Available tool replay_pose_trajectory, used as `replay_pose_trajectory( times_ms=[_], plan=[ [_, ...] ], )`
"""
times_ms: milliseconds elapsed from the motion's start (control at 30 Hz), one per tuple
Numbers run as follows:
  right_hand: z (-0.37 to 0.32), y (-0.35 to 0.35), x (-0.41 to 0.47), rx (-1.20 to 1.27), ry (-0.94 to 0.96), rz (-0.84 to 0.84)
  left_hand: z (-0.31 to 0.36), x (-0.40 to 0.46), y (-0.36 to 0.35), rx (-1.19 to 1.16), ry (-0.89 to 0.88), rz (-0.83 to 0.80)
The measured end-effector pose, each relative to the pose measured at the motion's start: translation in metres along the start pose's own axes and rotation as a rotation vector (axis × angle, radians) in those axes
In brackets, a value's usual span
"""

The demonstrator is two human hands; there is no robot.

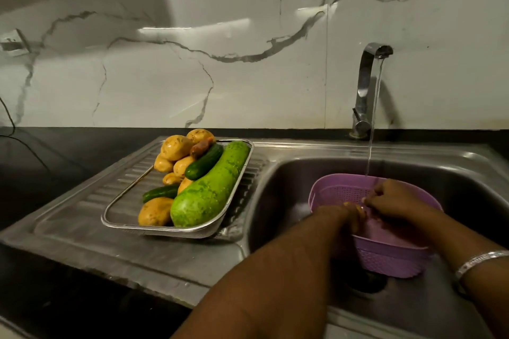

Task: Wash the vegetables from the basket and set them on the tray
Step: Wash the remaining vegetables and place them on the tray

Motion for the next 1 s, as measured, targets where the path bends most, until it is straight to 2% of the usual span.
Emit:
replay_pose_trajectory(
  times_ms=[100,233,333,433,533,600,767,833,1000],
  plan=[
    [-0.001,-0.007,0.003,-0.034,-0.026,-0.019,0.002,-0.008,0.009,-0.042,0.002,0.094],
    [-0.003,-0.022,-0.010,-0.022,-0.091,-0.196,-0.002,0.001,0.017,-0.120,-0.016,0.050],
    [0.000,-0.031,-0.012,0.022,-0.109,-0.266,0.003,-0.001,0.014,-0.091,-0.056,0.019],
    [0.007,-0.032,-0.013,0.069,-0.140,-0.275,0.006,-0.006,0.013,-0.079,-0.066,0.017],
    [0.006,-0.023,-0.024,0.130,-0.154,-0.266,0.002,-0.006,0.016,-0.162,-0.074,0.038],
    [0.004,-0.014,-0.025,0.210,-0.145,-0.211,0.002,-0.002,0.022,-0.320,-0.102,0.065],
    [-0.013,0.008,-0.029,0.622,-0.125,-0.142,0.016,-0.019,0.041,-0.800,-0.283,0.052],
    [-0.019,0.016,-0.033,0.708,-0.089,-0.094,0.022,-0.028,0.044,-0.845,-0.383,0.056],
    [-0.021,0.032,-0.034,0.604,-0.044,0.314,0.038,-0.038,0.039,-0.820,-0.524,0.113]
  ],
)
Point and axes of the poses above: each hand's wrist, its own x-axis towards the middle knuckle, its own y-axis out of the back of the hand, z = x × y, the point moved 5 cm from there along x, towards the middle knuckle, and after that the axes turned 9 degrees about -x, right-handed, at the moved point
